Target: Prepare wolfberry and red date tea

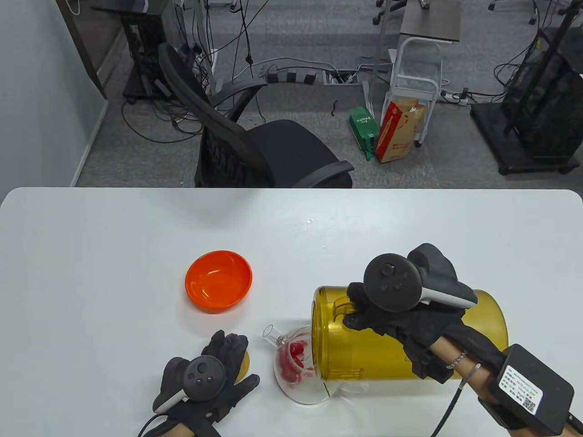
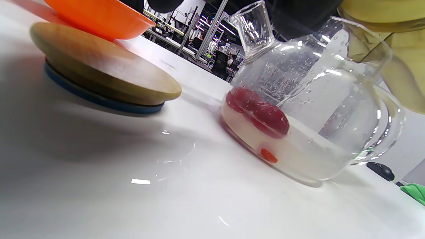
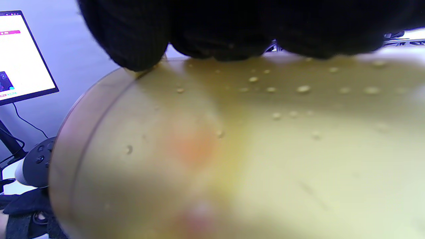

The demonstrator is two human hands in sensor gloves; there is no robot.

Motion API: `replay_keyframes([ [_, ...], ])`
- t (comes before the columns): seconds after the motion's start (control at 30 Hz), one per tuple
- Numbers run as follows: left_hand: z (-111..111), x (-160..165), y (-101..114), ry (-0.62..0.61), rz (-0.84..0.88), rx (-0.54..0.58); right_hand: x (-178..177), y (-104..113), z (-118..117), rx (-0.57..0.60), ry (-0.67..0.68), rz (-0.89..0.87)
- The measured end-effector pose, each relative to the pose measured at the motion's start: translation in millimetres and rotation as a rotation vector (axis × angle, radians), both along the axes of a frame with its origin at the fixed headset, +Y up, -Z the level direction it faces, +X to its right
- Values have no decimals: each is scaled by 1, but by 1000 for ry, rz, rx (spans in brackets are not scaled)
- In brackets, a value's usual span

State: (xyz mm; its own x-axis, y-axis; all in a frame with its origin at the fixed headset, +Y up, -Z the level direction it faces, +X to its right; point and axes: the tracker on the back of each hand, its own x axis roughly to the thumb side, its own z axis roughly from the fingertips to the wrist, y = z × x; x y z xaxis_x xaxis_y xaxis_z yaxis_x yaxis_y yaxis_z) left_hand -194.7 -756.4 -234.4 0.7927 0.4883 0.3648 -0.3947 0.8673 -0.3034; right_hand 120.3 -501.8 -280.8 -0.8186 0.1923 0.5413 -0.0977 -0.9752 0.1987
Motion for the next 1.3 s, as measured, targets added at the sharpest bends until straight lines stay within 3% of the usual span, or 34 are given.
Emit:
replay_keyframes([
  [1.3,0,1,-2,-6,-1,-13,5,-1,1,0,-1,-17],
])
